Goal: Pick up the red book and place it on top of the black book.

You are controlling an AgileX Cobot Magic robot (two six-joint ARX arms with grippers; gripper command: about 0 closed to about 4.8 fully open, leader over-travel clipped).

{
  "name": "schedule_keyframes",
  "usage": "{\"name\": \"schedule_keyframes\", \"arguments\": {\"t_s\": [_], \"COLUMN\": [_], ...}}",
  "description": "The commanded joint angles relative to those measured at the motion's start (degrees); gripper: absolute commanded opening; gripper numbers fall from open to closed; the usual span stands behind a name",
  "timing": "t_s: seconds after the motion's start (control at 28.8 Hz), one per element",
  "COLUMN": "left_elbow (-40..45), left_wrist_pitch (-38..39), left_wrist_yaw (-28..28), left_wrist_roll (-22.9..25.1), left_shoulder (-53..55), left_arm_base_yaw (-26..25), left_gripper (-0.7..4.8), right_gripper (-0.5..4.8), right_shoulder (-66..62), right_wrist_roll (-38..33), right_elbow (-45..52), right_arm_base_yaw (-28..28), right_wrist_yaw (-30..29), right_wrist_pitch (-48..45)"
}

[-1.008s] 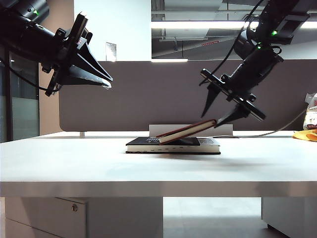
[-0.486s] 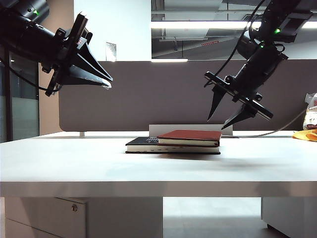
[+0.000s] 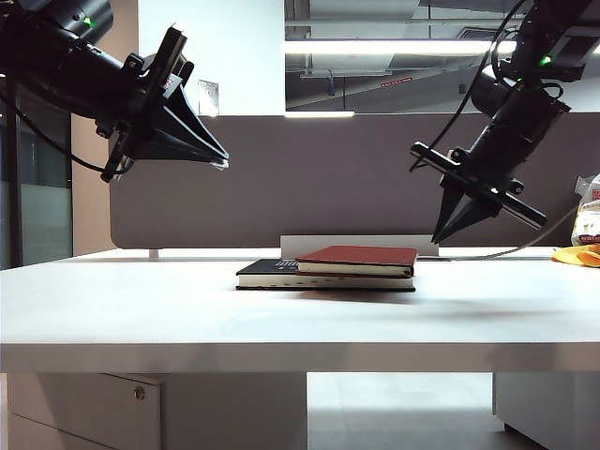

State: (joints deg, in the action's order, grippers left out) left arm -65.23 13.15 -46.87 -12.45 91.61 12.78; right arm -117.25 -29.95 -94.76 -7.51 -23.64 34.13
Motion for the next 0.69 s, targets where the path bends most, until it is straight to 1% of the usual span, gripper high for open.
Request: {"name": "schedule_keyframes", "arguments": {"t_s": [0.03,0.52,0.69], "left_elbow": [-0.31,-0.31,-0.31], "left_wrist_pitch": [0.7,1.44,2.27], "left_wrist_yaw": [0.15,0.13,0.11], "left_wrist_roll": [0.02,0.72,1.97], "left_shoulder": [-0.13,-0.13,-0.13], "left_arm_base_yaw": [-0.04,-0.09,-0.09], "left_gripper": [0.17,0.17,0.17], "right_gripper": [-0.01,-0.01,-0.01], "right_shoulder": [0.24,-2.6,-3.96], "right_wrist_roll": [0.57,1.11,1.25], "right_elbow": [-0.37,-0.35,-0.35], "right_arm_base_yaw": [-0.48,-3.61,-4.66], "right_wrist_yaw": [1.05,1.01,1.01], "right_wrist_pitch": [-0.5,1.33,1.57]}}
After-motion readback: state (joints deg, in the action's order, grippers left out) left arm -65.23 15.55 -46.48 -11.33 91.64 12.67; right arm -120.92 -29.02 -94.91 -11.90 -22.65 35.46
